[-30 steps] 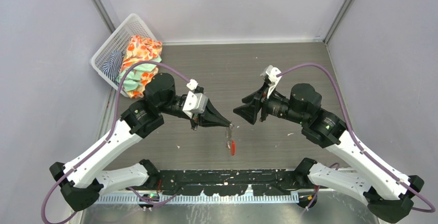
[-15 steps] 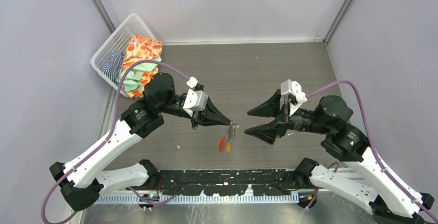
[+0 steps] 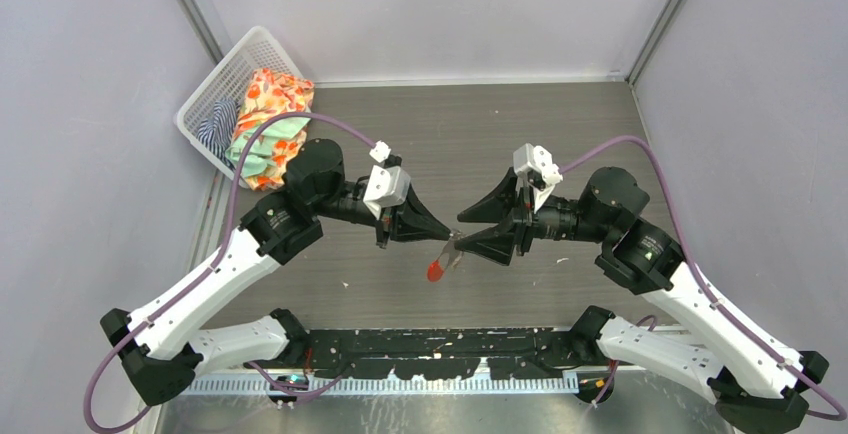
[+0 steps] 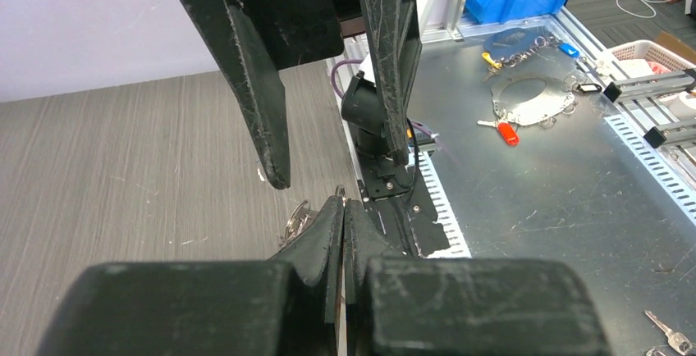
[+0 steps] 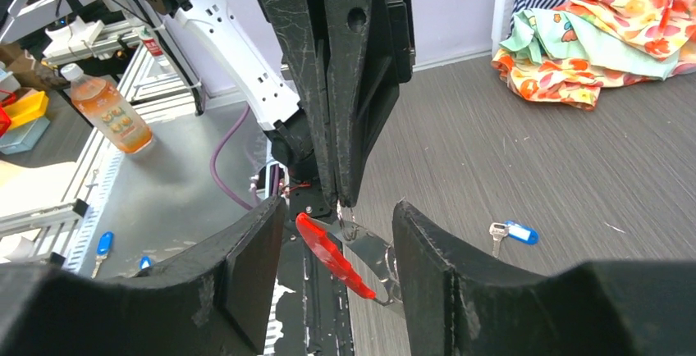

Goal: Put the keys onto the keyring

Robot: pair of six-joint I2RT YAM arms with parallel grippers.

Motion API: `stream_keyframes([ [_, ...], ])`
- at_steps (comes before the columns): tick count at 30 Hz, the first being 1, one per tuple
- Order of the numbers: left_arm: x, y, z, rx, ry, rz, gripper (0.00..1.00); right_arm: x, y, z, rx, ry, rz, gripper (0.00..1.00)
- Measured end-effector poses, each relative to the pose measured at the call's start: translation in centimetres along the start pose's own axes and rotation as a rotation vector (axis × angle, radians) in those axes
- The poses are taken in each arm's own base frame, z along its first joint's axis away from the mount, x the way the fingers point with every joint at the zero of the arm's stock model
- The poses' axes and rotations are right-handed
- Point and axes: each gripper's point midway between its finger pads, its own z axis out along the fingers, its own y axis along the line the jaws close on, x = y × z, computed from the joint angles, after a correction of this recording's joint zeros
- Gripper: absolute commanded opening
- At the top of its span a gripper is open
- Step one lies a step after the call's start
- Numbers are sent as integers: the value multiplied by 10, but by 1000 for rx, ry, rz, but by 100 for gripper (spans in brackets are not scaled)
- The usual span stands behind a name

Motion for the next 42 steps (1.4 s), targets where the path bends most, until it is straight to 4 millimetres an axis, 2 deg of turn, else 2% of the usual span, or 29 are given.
stream_keyframes([
  [10, -7, 2, -1, -15, -12, -7, 0, 11, -1, 2, -12, 16, 11, 49],
  [21, -7, 2, 0, -15, -12, -10, 0, 10, -4, 5, -8, 1, 7, 25],
  [27, -6, 6, 0, -28, -11, -11, 0, 13, -5, 8, -12, 5, 26, 1],
  [33, -6, 7, 0, -37, -10, -22, 1, 14, -6, 8, -9, 9, 24, 1],
  [38, -6, 8, 0, -48, -7, -17, 40, 16, -8, 3, 21, 26, 16, 1],
  [40, -6, 8, -1, -48, -5, -5, 46, 19, -9, 1, 37, 46, 24, 1],
  [42, -3, 6, -2, -44, 8, -9, 47, 21, -9, -1, 44, 70, 32, 1],
])
